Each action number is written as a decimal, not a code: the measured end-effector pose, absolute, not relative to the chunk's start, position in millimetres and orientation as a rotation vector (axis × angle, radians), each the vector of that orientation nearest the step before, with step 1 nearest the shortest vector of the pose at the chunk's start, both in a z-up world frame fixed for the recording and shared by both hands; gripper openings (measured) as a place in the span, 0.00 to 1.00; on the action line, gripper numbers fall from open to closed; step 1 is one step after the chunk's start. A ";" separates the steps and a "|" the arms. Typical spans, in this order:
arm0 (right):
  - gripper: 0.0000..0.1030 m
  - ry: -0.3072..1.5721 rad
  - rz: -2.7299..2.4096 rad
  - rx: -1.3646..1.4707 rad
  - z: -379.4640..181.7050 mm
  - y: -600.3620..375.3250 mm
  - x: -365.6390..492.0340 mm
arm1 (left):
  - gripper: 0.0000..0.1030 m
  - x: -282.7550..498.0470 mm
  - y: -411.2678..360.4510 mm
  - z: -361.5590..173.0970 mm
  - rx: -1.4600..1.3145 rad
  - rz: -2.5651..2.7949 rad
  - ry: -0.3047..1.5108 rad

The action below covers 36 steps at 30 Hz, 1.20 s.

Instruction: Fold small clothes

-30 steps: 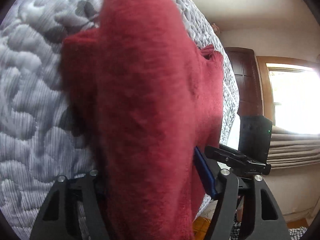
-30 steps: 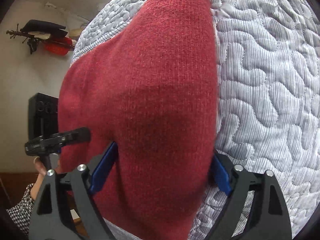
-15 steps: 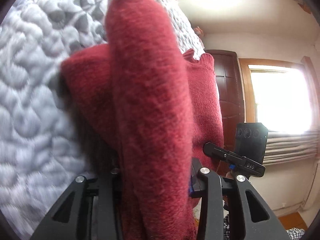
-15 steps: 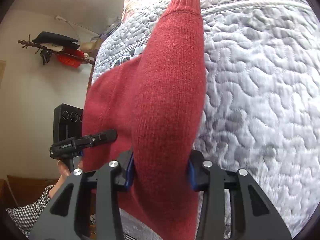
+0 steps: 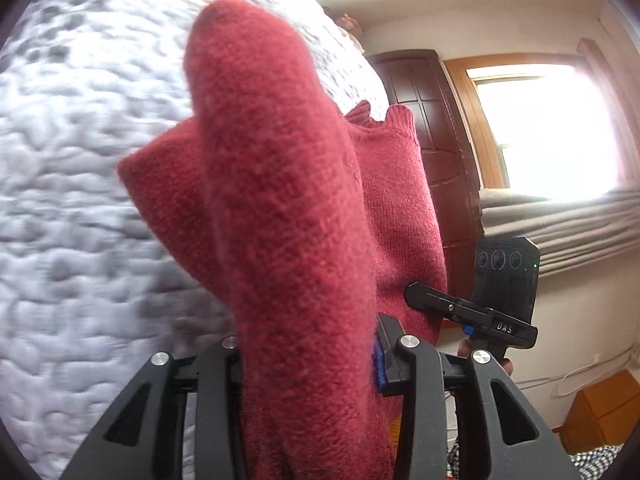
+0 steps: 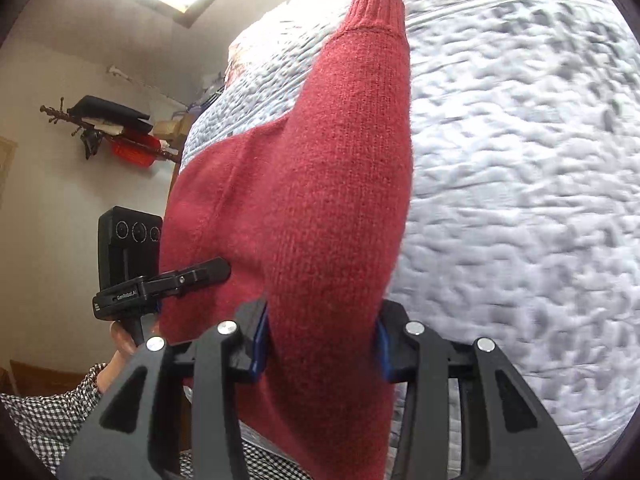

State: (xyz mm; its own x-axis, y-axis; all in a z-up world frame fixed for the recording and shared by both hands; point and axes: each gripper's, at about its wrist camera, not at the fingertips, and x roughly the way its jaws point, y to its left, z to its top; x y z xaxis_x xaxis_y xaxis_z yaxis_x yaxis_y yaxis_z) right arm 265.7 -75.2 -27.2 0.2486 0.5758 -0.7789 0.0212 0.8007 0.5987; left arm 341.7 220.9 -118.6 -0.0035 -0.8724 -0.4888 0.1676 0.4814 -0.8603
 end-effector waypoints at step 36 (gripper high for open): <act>0.26 1.469 0.472 0.567 -126.4 -254.6 151.1 | 0.64 177.1 99.2 -81.9 -0.274 -0.449 1.185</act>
